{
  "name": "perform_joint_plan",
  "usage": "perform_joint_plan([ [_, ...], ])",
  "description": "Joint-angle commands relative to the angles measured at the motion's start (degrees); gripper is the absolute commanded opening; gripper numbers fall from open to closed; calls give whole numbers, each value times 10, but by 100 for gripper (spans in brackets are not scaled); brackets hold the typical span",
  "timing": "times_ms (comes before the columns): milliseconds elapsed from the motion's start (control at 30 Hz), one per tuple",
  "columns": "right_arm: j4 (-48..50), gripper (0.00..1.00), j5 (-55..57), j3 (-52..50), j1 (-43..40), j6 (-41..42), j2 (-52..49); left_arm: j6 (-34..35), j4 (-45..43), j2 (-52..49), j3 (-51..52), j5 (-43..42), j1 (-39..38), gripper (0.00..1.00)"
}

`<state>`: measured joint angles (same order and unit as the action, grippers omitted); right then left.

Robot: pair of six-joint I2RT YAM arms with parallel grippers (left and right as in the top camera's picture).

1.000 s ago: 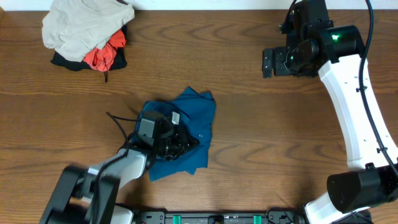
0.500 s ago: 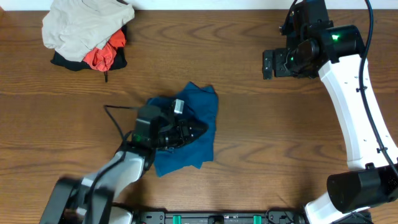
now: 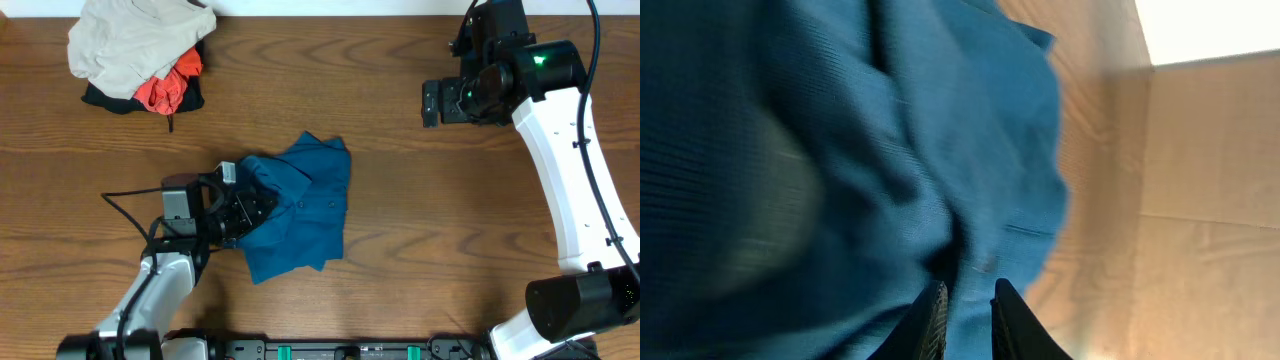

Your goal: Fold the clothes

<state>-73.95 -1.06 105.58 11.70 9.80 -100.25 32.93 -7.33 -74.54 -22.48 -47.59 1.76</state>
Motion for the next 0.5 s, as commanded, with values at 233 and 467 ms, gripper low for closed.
perform_joint_plan([
  [233, 0, 99, 4, 0, 2, -7, 0, -44, -36, -162, -1, 7, 11, 17],
  [467, -5, 99, 4, 0, 2, -7, 0, -42, -43, -122, -24, -29, 10, 17],
])
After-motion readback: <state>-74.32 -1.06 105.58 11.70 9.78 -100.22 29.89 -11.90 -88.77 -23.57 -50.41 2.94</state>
